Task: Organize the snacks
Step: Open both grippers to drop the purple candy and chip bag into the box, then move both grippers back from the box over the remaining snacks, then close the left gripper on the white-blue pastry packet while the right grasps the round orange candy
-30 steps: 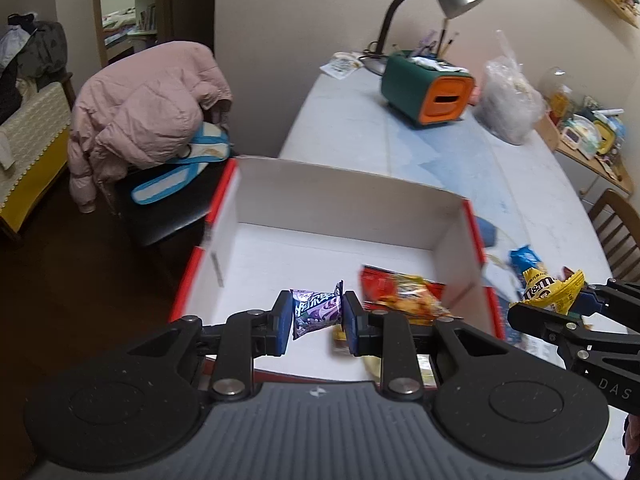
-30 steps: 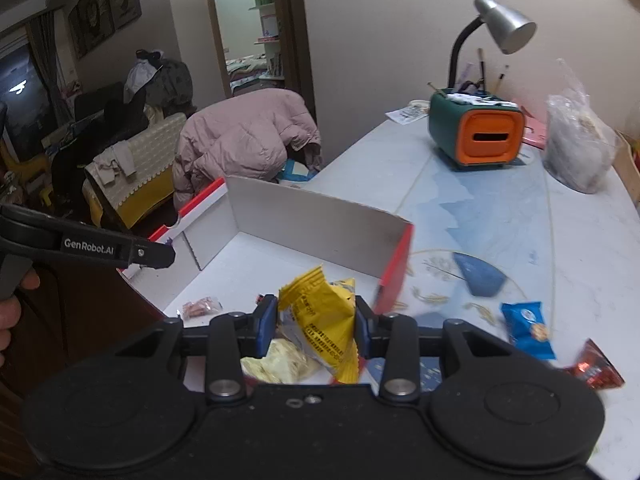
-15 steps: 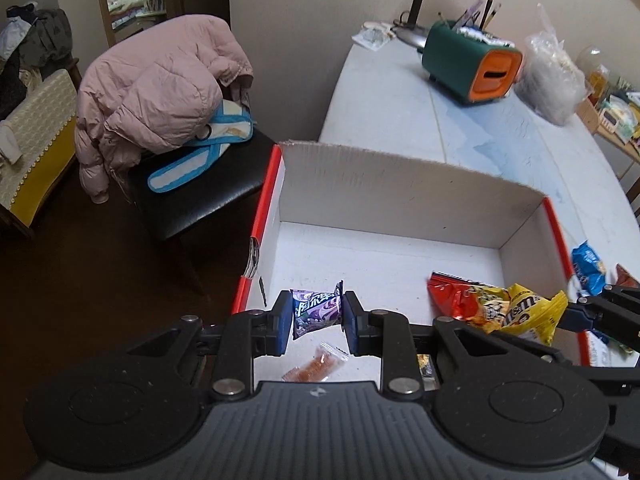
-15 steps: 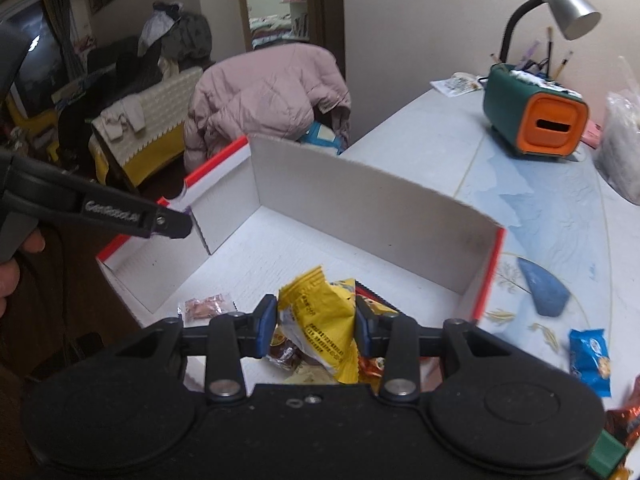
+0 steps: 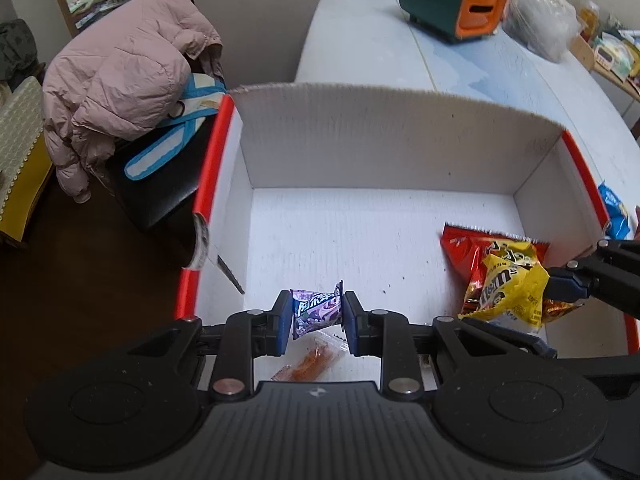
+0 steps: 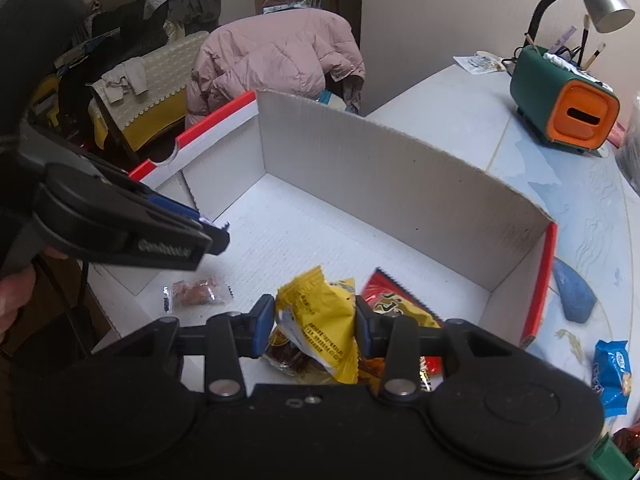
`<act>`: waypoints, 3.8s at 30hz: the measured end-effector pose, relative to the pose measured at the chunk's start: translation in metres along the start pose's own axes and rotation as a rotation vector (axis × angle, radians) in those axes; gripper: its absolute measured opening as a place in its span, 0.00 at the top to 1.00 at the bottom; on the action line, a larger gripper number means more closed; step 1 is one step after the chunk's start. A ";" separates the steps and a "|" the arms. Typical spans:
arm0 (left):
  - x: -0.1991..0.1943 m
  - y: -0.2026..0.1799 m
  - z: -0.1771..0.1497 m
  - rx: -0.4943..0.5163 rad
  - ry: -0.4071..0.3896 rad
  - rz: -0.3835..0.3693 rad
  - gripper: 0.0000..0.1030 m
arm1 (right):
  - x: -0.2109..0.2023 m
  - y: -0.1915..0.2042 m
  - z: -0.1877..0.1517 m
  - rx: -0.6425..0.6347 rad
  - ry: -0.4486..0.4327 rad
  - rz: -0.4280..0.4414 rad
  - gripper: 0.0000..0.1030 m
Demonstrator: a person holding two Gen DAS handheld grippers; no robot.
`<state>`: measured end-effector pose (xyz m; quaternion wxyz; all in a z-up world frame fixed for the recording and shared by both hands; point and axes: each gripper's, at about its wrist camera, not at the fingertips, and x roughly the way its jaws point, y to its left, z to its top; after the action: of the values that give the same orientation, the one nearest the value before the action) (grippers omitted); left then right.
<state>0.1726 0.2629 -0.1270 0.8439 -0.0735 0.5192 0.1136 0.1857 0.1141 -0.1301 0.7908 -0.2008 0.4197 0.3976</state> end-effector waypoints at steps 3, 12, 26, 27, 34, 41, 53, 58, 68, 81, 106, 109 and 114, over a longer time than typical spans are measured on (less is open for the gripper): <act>0.002 -0.002 -0.001 0.013 0.003 0.010 0.75 | 0.003 0.003 0.000 -0.006 0.014 0.004 0.61; 0.000 0.000 -0.003 0.009 0.008 -0.018 0.72 | 0.004 0.007 -0.002 -0.019 0.020 0.003 0.50; -0.022 -0.004 -0.012 -0.020 -0.046 -0.048 0.40 | -0.025 0.001 -0.012 0.037 -0.048 0.004 0.22; -0.025 -0.004 -0.013 -0.022 -0.054 -0.051 0.40 | -0.028 0.001 -0.013 0.042 -0.054 0.004 0.22; -0.051 -0.011 -0.018 -0.019 -0.122 -0.055 0.39 | -0.057 -0.006 -0.022 0.079 -0.111 0.011 0.11; -0.081 -0.028 -0.024 0.006 -0.192 -0.091 0.31 | -0.092 -0.016 -0.033 0.112 -0.183 0.010 0.09; -0.119 -0.075 -0.034 0.038 -0.286 -0.208 0.16 | -0.154 -0.046 -0.067 0.165 -0.303 -0.013 0.00; -0.122 -0.108 -0.036 0.054 -0.298 -0.246 0.14 | -0.177 -0.070 -0.092 0.212 -0.334 -0.051 0.00; -0.108 -0.186 -0.041 0.094 -0.278 -0.310 0.13 | -0.217 -0.132 -0.158 0.258 -0.349 -0.235 0.00; -0.058 -0.287 -0.052 0.184 -0.153 -0.279 0.13 | -0.208 -0.225 -0.219 0.317 -0.233 -0.241 0.02; 0.040 -0.355 -0.051 0.269 0.033 -0.141 0.13 | -0.094 -0.297 -0.232 0.075 0.001 -0.075 0.22; 0.045 -0.355 -0.050 0.265 0.041 -0.131 0.13 | -0.089 -0.298 -0.231 0.068 0.009 -0.059 0.24; 0.051 -0.354 -0.049 0.252 0.055 -0.121 0.15 | -0.086 -0.299 -0.230 0.063 0.000 -0.046 0.28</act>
<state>0.2476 -0.0838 -0.1923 0.8373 -0.0012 0.5468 -0.0056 0.2793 -0.2557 -0.1945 0.8057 -0.1852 0.4273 0.3660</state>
